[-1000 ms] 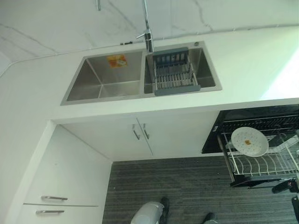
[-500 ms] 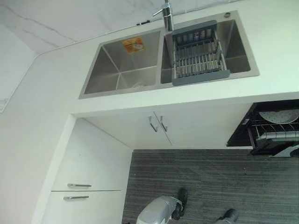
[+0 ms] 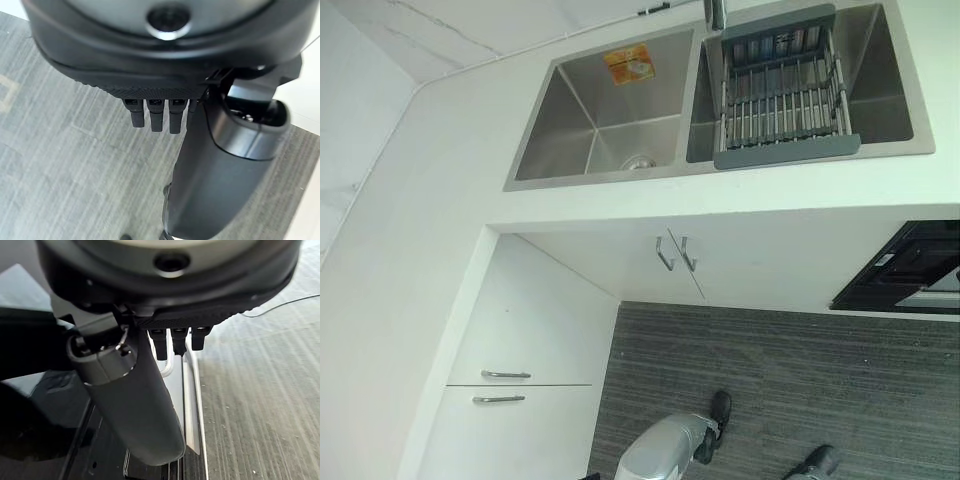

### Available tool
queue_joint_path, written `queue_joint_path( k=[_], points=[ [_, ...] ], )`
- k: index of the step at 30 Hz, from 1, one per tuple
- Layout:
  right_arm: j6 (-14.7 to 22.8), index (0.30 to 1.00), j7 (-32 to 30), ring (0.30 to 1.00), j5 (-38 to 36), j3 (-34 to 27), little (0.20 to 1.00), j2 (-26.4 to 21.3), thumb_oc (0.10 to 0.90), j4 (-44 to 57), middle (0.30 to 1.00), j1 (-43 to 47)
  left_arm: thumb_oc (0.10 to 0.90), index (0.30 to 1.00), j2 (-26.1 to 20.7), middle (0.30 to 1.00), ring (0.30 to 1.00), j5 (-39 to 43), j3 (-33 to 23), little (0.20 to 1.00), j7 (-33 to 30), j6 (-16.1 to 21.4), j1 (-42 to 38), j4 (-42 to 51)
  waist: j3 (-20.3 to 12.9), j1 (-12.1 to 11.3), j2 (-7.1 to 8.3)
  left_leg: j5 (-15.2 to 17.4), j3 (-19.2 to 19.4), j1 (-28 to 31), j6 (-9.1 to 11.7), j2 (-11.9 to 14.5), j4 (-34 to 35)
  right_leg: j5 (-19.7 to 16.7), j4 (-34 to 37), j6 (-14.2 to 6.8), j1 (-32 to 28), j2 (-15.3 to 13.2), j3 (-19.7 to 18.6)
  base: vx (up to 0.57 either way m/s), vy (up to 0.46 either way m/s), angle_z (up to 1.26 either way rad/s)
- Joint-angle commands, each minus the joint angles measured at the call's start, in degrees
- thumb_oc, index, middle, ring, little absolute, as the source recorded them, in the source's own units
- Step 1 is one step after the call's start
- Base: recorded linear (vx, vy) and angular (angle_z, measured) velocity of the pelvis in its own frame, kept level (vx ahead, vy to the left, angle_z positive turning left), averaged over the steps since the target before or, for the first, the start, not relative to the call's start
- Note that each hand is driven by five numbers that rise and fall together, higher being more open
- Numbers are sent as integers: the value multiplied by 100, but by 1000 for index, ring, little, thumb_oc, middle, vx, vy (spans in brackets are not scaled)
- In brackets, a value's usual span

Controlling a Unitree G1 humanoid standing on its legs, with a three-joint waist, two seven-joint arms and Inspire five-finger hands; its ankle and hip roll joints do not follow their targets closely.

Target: Place the dishes in the dishwasher.

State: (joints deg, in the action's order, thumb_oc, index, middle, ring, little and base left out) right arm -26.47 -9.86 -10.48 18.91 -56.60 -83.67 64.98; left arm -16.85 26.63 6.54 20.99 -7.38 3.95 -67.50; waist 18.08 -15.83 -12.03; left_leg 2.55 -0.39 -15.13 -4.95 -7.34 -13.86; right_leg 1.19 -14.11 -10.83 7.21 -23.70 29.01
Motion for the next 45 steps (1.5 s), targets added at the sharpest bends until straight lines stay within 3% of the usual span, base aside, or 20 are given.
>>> queue_joint_path(
  k=[1,11,14,17,19,23,25,26,29,30,31,34,37,42,45],
  points=[
    [1351,900,-75,900,226,827,900,-372,800,1269,900,1128,800,900,-699,900,900,190,40,900,276,124,134,63,-208,-412,304,466,-172,-132,683,547,-333,-30,-308,-49,133,-240,-284,-41,-57,-3],
    [1635,900,722,900,33,581,900,-318,800,1251,900,602,800,900,-803,900,900,747,109,900,625,582,-27,457,-80,-337,618,505,-91,-109,679,699,-333,-98,-308,-59,259,-85,-399,-64,-25,-4],
    [1786,900,929,900,-77,270,900,-161,800,1455,900,104,800,900,-799,900,900,1119,85,900,910,516,-77,629,-50,-274,700,524,-20,-70,669,764,-333,-123,-308,-56,278,-55,-461,-67,74,-4],
    [2134,900,1227,900,-223,-228,900,296,800,1840,900,-1110,800,900,-821,900,900,940,354,900,1053,677,-270,771,1,-139,948,592,57,69,630,823,-333,-271,-308,-95,200,-51,-514,-24,167,-29],
    [2309,900,1298,900,-358,-606,900,785,800,2067,900,-1979,800,900,-808,900,900,975,425,900,844,721,-406,793,-30,-23,1195,709,96,263,568,819,-333,-486,-308,-149,102,-52,-564,52,216,-32],
    [2542,900,1324,900,-641,-947,900,1281,800,2387,900,-2974,800,900,-761,900,900,963,420,900,669,792,-417,783,-144,137,1432,907,130,578,447,788,-333,-938,-308,-241,-62,17,-589,109,151,-45],
    [2686,900,1316,900,-731,-1132,900,1546,800,2607,900,-3538,800,900,-755,900,900,796,404,900,648,958,-361,732,-246,252,1488,970,105,699,368,780,-333,-870,-308,-170,-233,208,-620,117,63,-27],
    [2741,900,1270,900,-861,-1194,900,1711,800,2723,900,-3839,800,900,-737,900,900,669,420,900,578,1067,-342,718,-290,364,1522,880,116,690,315,756,-333,-763,-308,1,-172,334,-713,61,-35,-19],
    [2879,900,1161,900,-1067,-1340,900,2161,800,2922,900,-4539,800,900,-671,900,900,431,491,900,268,1228,-476,712,-414,804,1560,993,36,781,227,735,-333,-87,-308,185,140,1090,-1724,83,-168,21],
    [3012,900,1178,900,-1100,-1375,900,2400,800,2974,900,-4857,800,900,-636,900,900,274,432,900,79,1301,-581,741,-463,998,1583,1013,44,798,194,709,-333,-8,-308,203,275,1360,-2056,68,-279,81],
    [3049,900,1198,900,-1078,-1374,900,2499,800,2980,900,-4942,800,900,-614,900,900,256,388,900,13,1315,-622,758,-495,1048,1593,987,63,766,189,699,-333,-20,-308,215,337,1401,-2106,49,-327,102],
    [3260,900,1275,900,-1066,-1463,900,2894,800,2821,900,-5351,800,900,-455,900,900,455,51,900,-139,1371,-655,679,-572,1104,1531,973,310,874,280,834,-333,219,-308,386,143,1510,-1996,63,-319,51],
    [3123,900,1170,900,-1684,-1647,900,3046,800,2814,900,-5535,800,900,-330,900,900,417,-171,900,-276,1434,-590,596,-695,1132,1489,969,545,1048,479,1084,-333,487,-308,571,-73,1596,-1873,90,-226,29],
    [3119,900,1060,900,-1291,-1554,900,3316,800,3199,900,-5839,800,900,-69,900,900,503,-196,900,-436,1420,-757,661,-762,1344,1405,667,1134,1048,728,1415,-333,584,-308,661,-220,1481,-1537,-28,-40,47],
    [3154,900,1113,900,-1241,-1386,900,3403,800,3129,900,-5781,800,900,27,900,900,697,-203,900,-536,1569,-811,599,-820,1371,1363,756,978,1066,688,1299,-333,609,-308,667,-246,1460,-1529,-48,62,68]
  ],
)
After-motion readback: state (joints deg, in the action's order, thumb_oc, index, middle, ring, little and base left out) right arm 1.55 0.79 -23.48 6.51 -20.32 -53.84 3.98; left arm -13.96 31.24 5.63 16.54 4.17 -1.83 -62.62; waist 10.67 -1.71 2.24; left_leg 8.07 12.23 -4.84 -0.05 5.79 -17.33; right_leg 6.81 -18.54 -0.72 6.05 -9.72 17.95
